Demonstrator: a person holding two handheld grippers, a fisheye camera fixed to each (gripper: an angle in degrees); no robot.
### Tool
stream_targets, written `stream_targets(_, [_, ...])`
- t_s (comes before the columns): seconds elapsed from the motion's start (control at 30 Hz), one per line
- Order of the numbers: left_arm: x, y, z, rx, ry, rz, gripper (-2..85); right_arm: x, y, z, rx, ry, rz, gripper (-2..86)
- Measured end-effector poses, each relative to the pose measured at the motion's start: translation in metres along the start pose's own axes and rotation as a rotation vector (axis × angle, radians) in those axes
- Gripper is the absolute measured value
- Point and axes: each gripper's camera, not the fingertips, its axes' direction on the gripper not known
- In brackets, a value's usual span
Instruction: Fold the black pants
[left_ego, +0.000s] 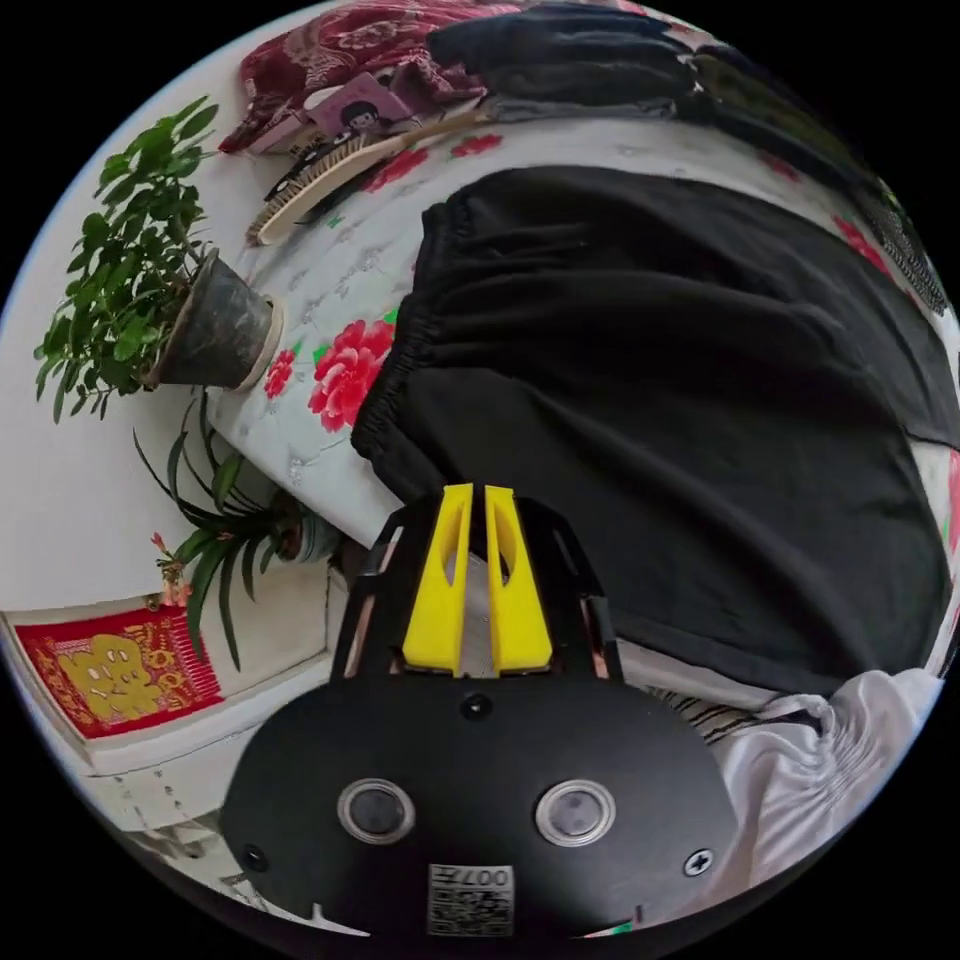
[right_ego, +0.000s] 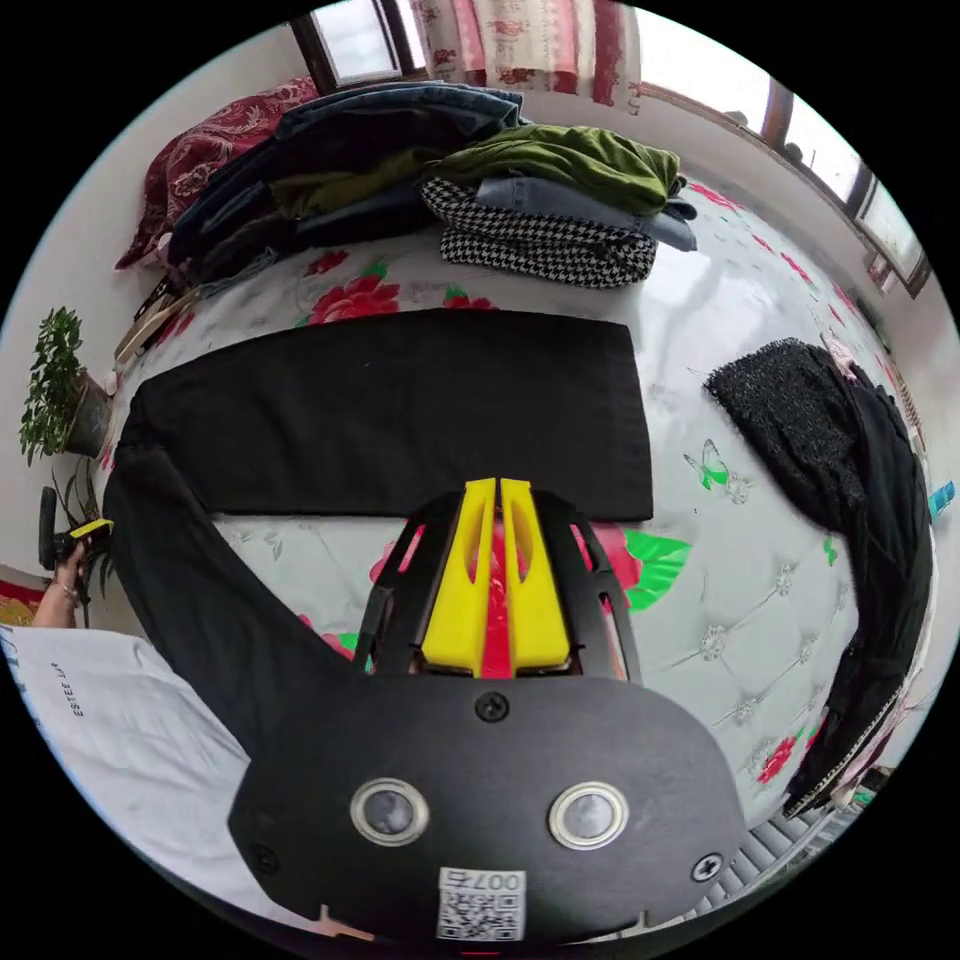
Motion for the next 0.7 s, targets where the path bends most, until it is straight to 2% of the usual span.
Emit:
stream_targets(0.07, [0.021, -0.005, 0.030, -0.136, -0.134, 0.084, -0.8, -0.010, -0.023, 0.019, -0.035, 0.016, -0.026, -0.1])
stream_targets(0.13, [0.051, 0.007, 0.054, -0.165, -0.354, 0.273, -0.9, -0.017, -0.042, 0.048, -0.136, 0.093, -0.069, -0.2])
stream_targets(0.2, [0.060, 0.012, 0.069, -0.204, -0.431, 0.330, -0.9, -0.017, -0.050, 0.049, -0.089, 0.176, -0.105, -0.2])
stream_targets(0.27, [0.055, 0.014, 0.077, -0.204, -0.425, 0.303, -0.9, -0.008, -0.059, 0.053, -0.130, 0.240, -0.113, -0.1])
stream_targets(0.33, [0.037, 0.011, 0.082, -0.200, -0.338, 0.211, -0.9, 0.018, -0.070, 0.060, -0.212, 0.389, 0.035, 0.0])
stream_targets(0.37, [0.031, 0.011, 0.083, -0.196, -0.305, 0.184, -0.9, 0.023, -0.071, 0.058, -0.209, 0.367, 0.057, 0.1])
stream_targets(0.47, [-0.017, 0.023, 0.076, -0.117, -0.062, -0.016, -0.5, 0.030, -0.057, 0.021, -0.054, 0.147, 0.129, 0.9])
stream_targets(0.53, [-0.066, 0.054, 0.068, 0.002, 0.144, -0.238, 0.4, 0.028, -0.019, -0.011, 0.070, -0.005, 0.152, 2.8])
stream_targets(0.63, [-0.111, 0.099, 0.085, 0.065, 0.309, -0.423, 4.8, 0.032, 0.052, -0.029, 0.088, -0.148, 0.224, 6.1])
stream_targets(0.7, [-0.128, 0.119, 0.107, 0.052, 0.363, -0.465, 7.0, 0.039, 0.102, -0.032, 0.040, -0.158, 0.296, 7.3])
